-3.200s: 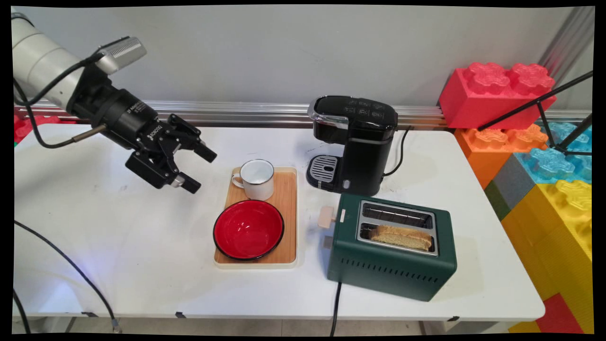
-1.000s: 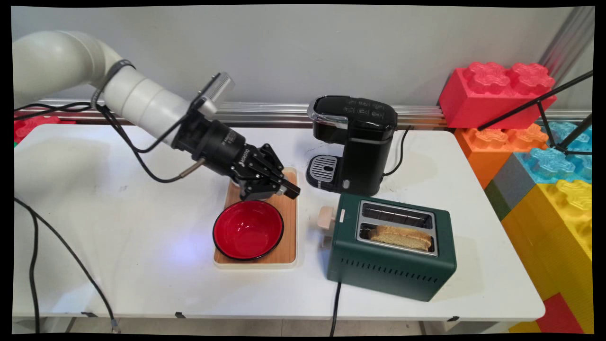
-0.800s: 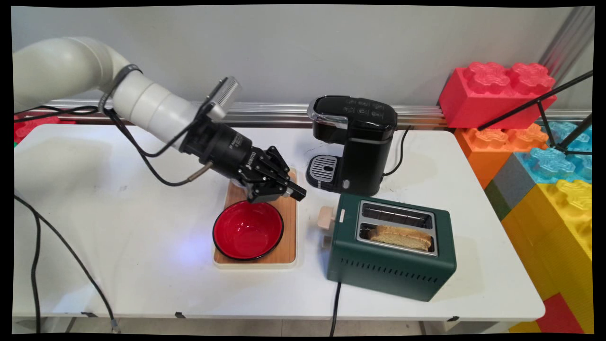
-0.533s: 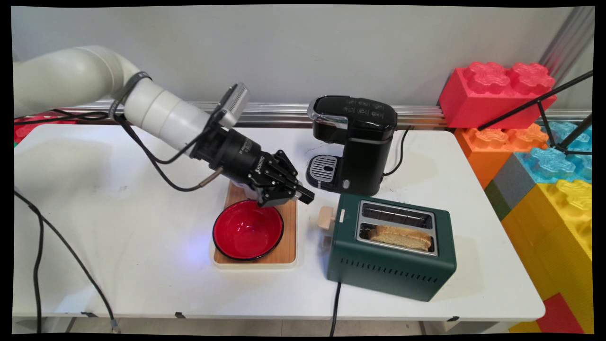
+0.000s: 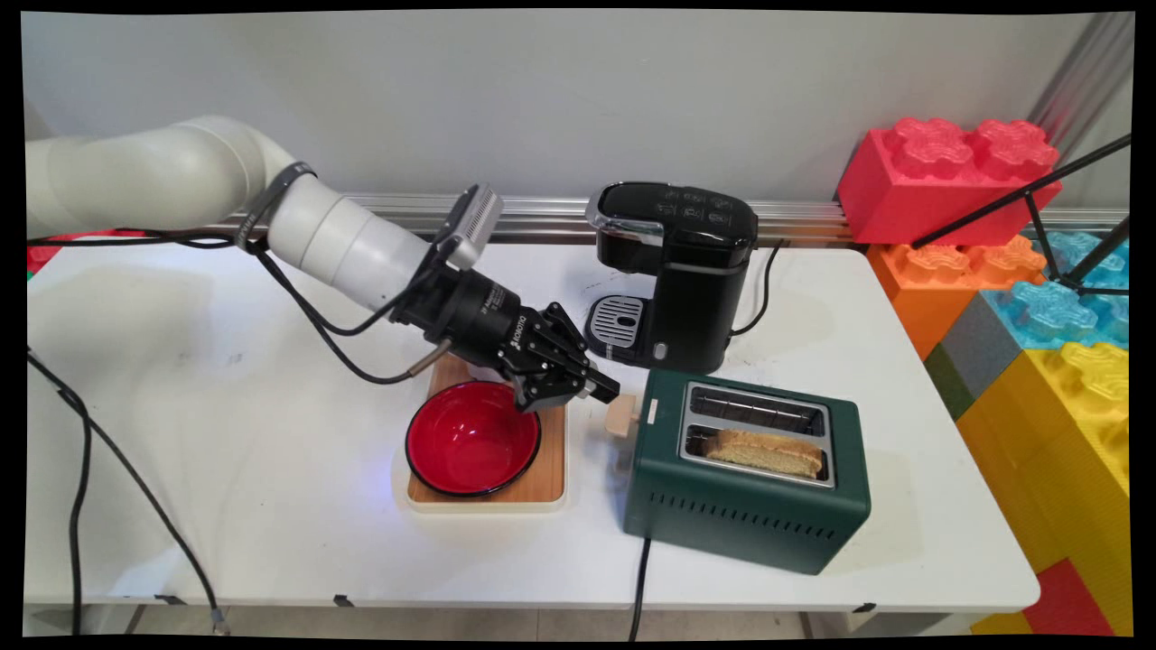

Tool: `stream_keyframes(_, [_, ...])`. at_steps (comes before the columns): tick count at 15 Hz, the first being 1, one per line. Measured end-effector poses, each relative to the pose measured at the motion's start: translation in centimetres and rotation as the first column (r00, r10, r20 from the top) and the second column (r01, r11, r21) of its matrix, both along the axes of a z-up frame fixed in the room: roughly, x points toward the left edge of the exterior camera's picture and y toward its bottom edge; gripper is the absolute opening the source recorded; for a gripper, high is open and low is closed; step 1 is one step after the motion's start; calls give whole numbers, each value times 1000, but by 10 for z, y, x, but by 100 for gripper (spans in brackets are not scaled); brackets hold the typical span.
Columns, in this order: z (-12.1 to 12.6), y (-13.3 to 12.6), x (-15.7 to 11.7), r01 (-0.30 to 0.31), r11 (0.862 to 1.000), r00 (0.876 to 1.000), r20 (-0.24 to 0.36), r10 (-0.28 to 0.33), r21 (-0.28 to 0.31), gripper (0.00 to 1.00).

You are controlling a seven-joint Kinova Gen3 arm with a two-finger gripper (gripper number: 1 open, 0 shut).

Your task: Press the toaster switch

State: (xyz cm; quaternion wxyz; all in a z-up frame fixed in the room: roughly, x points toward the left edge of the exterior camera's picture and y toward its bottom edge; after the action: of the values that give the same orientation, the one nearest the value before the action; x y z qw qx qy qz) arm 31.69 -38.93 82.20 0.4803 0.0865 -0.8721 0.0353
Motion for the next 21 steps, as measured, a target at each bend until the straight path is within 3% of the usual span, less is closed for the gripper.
stream_keyframes(21, [-49, -1, -9, -8, 1000, 1000, 19, 8, -2, 0])
